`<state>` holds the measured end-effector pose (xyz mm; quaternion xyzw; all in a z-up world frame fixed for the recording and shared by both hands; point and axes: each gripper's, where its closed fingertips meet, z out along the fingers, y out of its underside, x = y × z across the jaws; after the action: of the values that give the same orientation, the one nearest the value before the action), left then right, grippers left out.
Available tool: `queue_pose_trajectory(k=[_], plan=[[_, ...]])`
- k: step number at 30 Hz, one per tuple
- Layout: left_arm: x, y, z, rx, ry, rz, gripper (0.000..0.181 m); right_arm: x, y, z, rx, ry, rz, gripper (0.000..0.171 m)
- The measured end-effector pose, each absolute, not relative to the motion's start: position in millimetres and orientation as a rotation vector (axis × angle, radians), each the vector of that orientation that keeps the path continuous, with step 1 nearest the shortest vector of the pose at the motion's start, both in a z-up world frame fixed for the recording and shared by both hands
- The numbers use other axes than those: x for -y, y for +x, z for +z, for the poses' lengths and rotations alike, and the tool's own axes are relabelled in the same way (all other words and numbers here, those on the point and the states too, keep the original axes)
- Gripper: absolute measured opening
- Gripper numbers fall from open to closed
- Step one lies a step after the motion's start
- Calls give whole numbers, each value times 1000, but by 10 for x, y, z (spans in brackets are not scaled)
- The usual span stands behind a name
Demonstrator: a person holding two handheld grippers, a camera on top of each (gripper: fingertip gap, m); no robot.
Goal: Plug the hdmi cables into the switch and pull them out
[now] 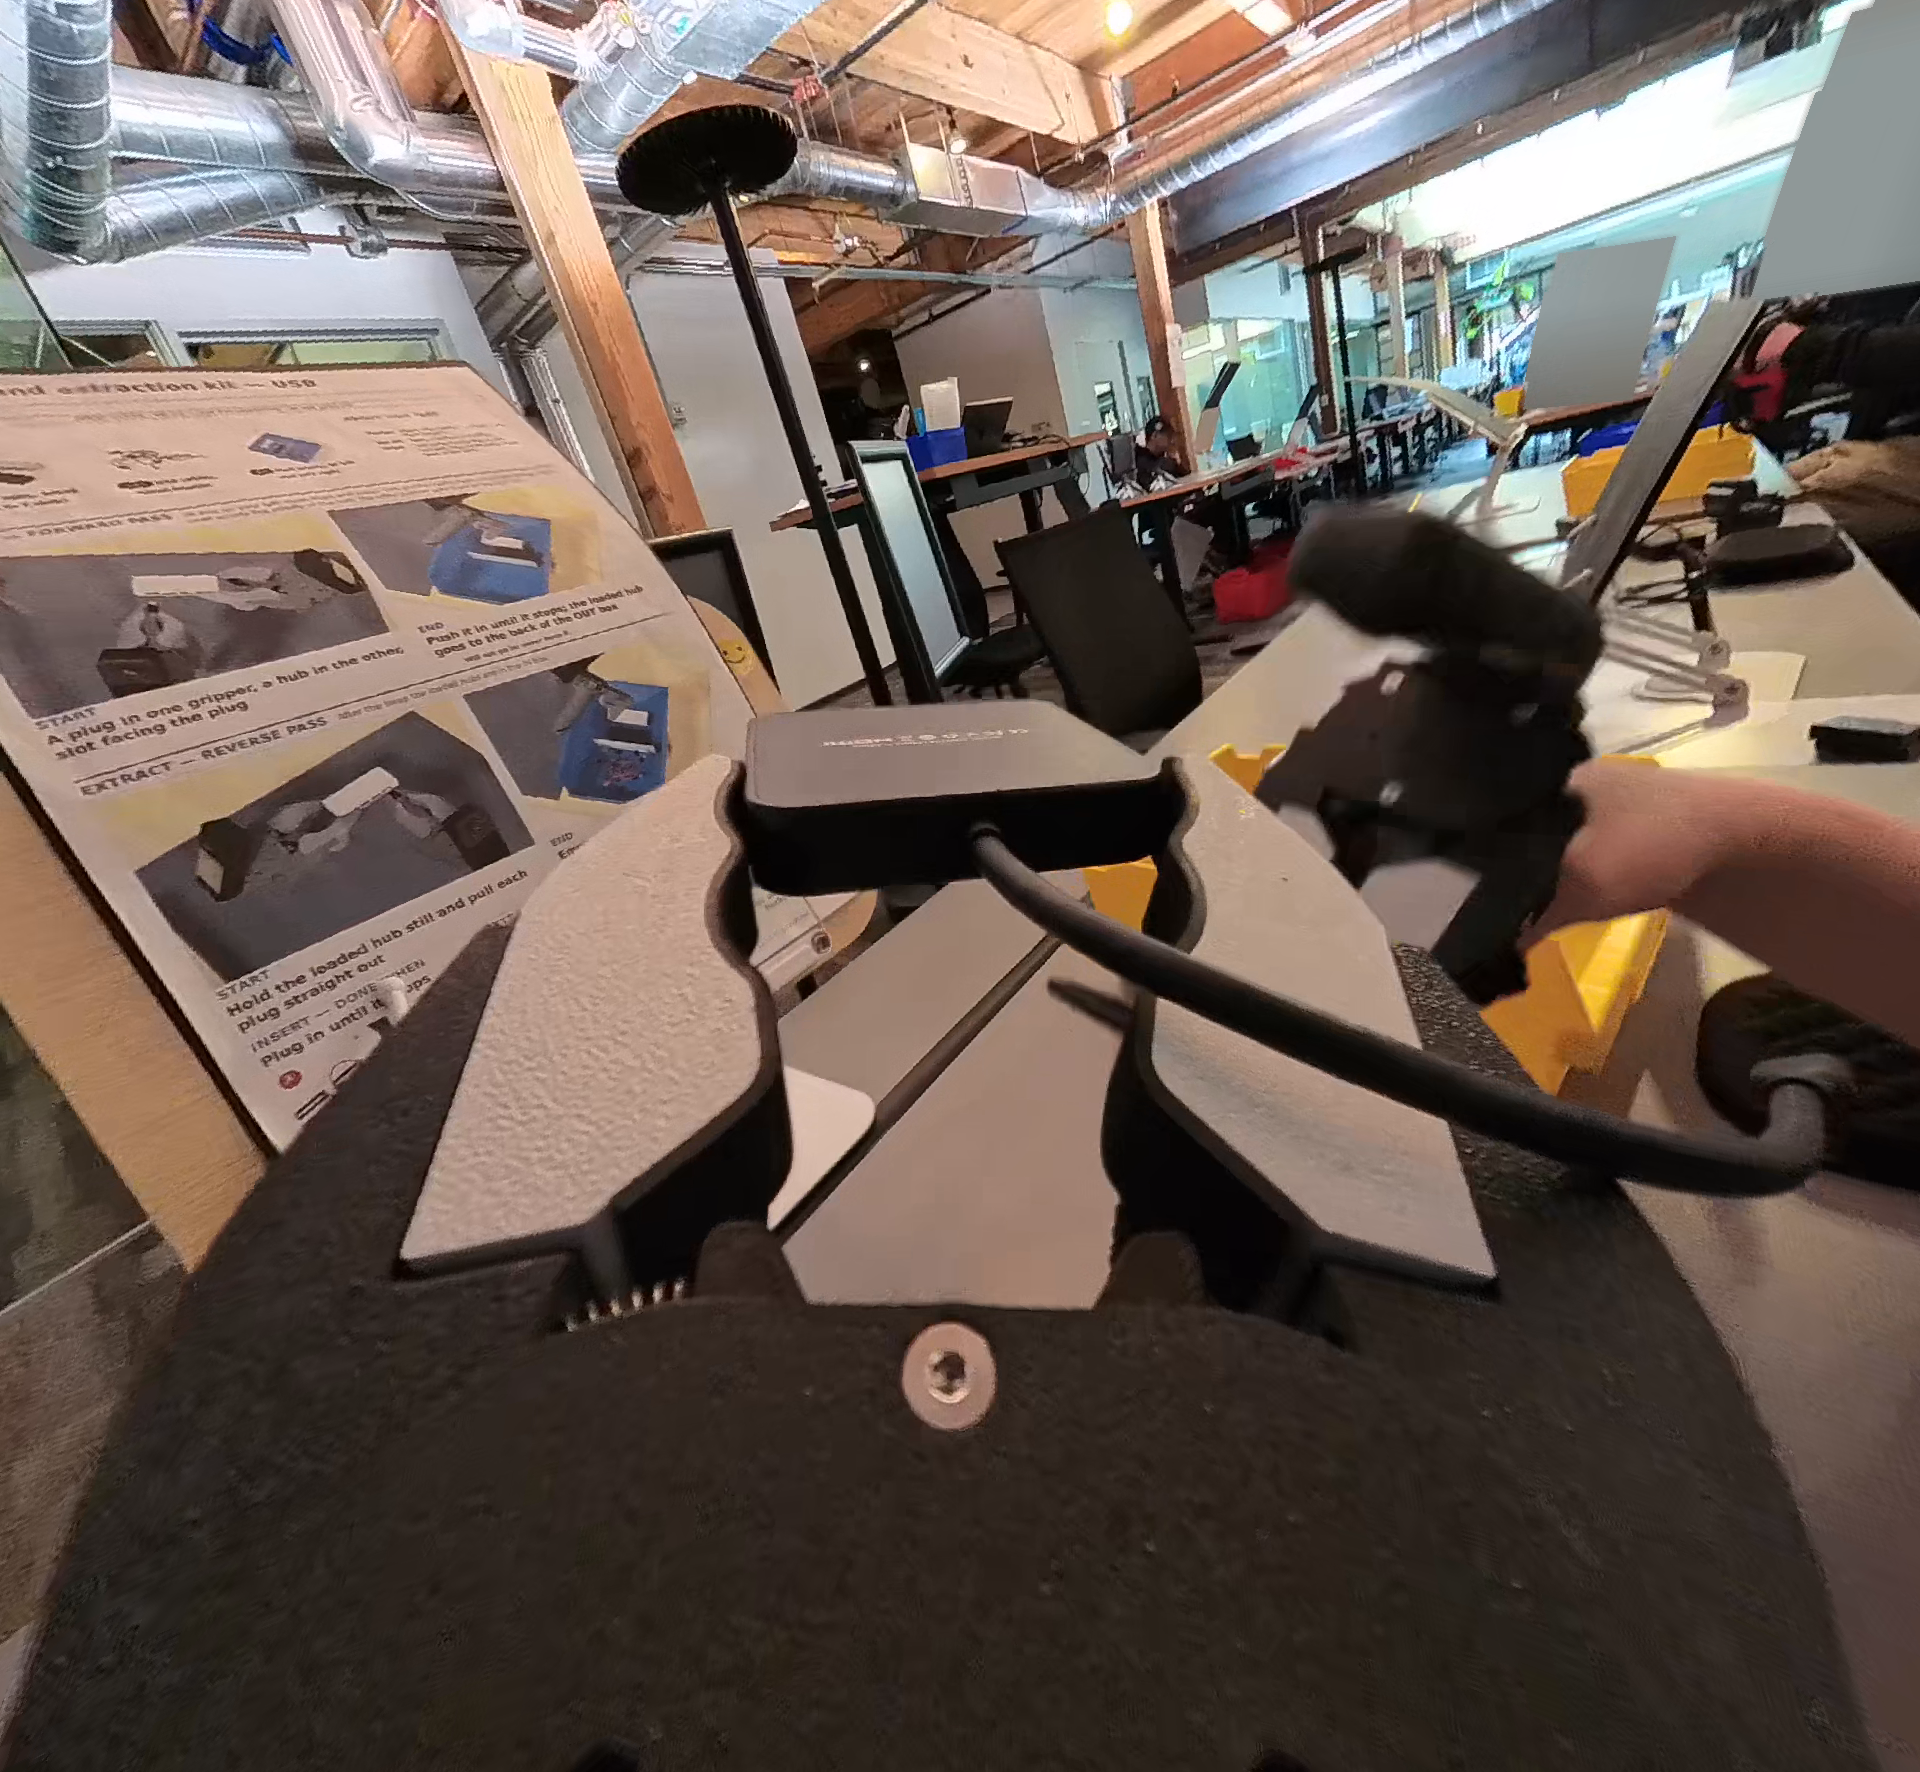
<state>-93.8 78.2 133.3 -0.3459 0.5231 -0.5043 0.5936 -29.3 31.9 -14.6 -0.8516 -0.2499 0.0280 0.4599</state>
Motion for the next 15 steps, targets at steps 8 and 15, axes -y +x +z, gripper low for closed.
queue_pose_trajectory(k=[8,15], plan=[[-540,-692,1105,-1286,-791,-1089,74,79,-359,564,622,-1962,-158,10],[-286,-503,914,-1318,-787,-1076,74,143,-305,461,592,-2059,-209,10]])
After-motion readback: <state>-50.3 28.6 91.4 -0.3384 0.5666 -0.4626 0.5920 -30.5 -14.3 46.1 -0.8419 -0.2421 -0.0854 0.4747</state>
